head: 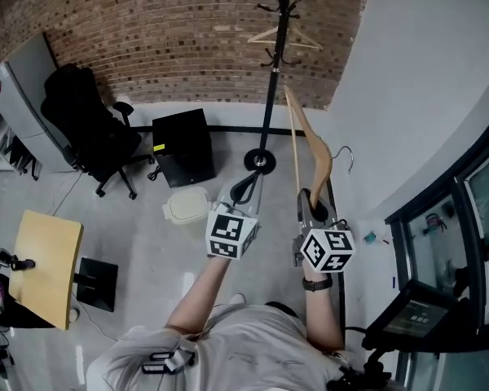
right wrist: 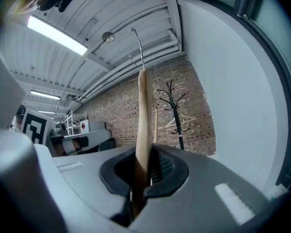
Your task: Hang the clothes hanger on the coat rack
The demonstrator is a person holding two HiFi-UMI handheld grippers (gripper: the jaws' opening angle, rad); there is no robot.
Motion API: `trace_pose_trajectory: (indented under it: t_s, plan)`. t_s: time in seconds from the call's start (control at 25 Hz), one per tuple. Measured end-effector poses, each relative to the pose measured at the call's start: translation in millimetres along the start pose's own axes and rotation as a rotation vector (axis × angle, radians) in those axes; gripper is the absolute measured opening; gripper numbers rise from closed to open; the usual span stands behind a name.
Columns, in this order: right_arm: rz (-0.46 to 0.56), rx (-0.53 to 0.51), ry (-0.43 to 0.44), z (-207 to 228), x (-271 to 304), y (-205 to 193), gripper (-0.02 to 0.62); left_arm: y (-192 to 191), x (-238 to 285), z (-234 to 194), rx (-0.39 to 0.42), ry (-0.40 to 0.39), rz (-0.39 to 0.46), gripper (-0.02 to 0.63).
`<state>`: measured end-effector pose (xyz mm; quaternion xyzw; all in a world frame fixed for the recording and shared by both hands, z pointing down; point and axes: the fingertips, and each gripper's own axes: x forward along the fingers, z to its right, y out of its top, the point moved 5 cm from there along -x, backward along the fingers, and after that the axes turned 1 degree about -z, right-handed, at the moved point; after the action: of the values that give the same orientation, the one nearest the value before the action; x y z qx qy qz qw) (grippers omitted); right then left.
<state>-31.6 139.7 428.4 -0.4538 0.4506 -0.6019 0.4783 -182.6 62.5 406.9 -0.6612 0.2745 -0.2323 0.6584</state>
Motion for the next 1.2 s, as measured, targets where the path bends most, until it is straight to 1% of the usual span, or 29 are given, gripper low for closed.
trace_pose_trajectory:
  t_s: [0.12, 0.24, 0.32, 0.44, 0.56, 0.64, 0.72, 0.8, 0.92, 1.04, 1.2]
  plan:
    - [-0.023, 0.027, -0.007, -0.6, 8.1, -9.9, 0.005, -12.7, 10.5, -8.8, -0.02, -0.02, -0.043, 0.002]
    - [-0.071, 0.065, -0.012, 7.8, 21.5, -21.3, 0.005, -28.8, 22.7, -9.8, -0.035, -0.038, -0.075, 0.002]
    - [-0.083, 0.078, -0.013, 16.6, 27.2, -28.4, 0.005, -41.2, 32.7, -9.7, -0.051, -0.036, -0.091, 0.002]
    - [-0.093, 0.08, -0.001, 44.5, 44.3, -31.0, 0.005, -54.4, 64.3, -5.2, -0.07, -0.032, -0.098, 0.002]
    - [-0.092, 0.1, 0.027, 74.3, 73.3, -38.5, 0.005, -69.1, 98.2, -3.8, -0.059, -0.022, -0.104, 0.002]
    - [-0.084, 0.101, 0.047, 90.5, 90.4, -30.5, 0.005, -65.7, 121.3, -3.2, -0.052, -0.019, -0.103, 0.002]
    - [-0.071, 0.089, 0.065, 106.3, 104.7, -12.2, 0.006, -52.3, 145.7, -3.2, -0.054, -0.01, -0.092, 0.002]
    - [-0.057, 0.083, 0.085, 123.8, 120.1, 4.2, 0.006, -43.2, 172.4, -7.6, -0.051, 0.02, -0.082, 0.002]
    - [-0.043, 0.073, 0.107, 157.1, 142.1, 18.0, 0.005, -40.7, 215.7, -11.3, -0.049, 0.063, -0.073, 0.002]
    - [-0.05, 0.07, 0.11, 192.7, 156.2, 22.2, 0.005, -43.6, 250.3, -2.9, -0.037, 0.067, -0.076, 0.002]
    - [-0.117, 0.022, 0.084, 227.9, 165.1, 8.8, 0.005, -60.8, 264.3, 16.3, -0.034, 0.044, -0.135, 0.002]
